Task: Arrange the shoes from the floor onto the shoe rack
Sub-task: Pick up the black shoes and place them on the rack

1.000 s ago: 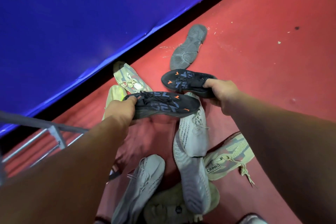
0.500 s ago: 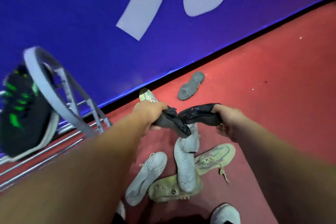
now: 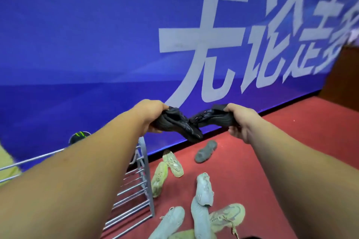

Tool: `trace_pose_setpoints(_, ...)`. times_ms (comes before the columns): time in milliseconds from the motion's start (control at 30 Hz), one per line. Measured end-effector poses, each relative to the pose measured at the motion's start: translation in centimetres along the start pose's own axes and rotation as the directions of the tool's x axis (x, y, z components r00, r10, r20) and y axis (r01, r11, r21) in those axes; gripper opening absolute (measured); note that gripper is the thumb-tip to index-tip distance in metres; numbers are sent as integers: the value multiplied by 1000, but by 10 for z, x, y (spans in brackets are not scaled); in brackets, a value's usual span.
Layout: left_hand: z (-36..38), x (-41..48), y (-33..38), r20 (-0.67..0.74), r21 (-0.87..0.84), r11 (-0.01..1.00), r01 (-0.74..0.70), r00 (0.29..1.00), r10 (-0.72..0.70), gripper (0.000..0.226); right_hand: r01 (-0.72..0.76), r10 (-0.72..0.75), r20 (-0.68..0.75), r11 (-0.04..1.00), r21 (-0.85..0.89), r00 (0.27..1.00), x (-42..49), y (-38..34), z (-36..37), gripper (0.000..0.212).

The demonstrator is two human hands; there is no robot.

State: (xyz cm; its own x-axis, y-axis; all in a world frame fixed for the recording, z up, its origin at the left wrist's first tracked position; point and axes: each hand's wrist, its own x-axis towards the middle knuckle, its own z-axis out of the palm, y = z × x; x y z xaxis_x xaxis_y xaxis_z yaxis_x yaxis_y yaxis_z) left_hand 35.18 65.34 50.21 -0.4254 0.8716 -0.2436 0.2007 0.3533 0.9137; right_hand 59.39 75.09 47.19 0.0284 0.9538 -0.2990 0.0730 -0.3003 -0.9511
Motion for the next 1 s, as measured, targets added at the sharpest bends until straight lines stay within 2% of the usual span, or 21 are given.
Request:
trace_pose_setpoints(133, -78, -48, 13, -94, -76, 996, -35, 995, 28, 16, 88, -89, 70, 996, 29, 994, -52, -41, 41, 19)
trace_pose_setpoints(300, -178, -109, 3, -281, -76, 996, -50, 959, 27, 18, 136, -149, 218, 988, 73, 964, -116, -67, 120, 20)
trace_pose_setpoints(567, -310, -167, -44, -469, -167, 986, 12, 879, -90, 21, 98, -116, 384, 993, 66, 916, -193, -48, 251, 22)
trace_pose_setpoints(833, -389, -166, -147, -436, -416, 897, 149, 833, -340, 19, 6, -15, 427, 1000, 23, 904, -224, -4, 362, 21)
trace_pose_setpoints(1000, -405, -145, -215, -428, -591, 799, 114, 795, -430, 19, -90, 55, 431, 994, 62, 901, -228, 41, 414, 15)
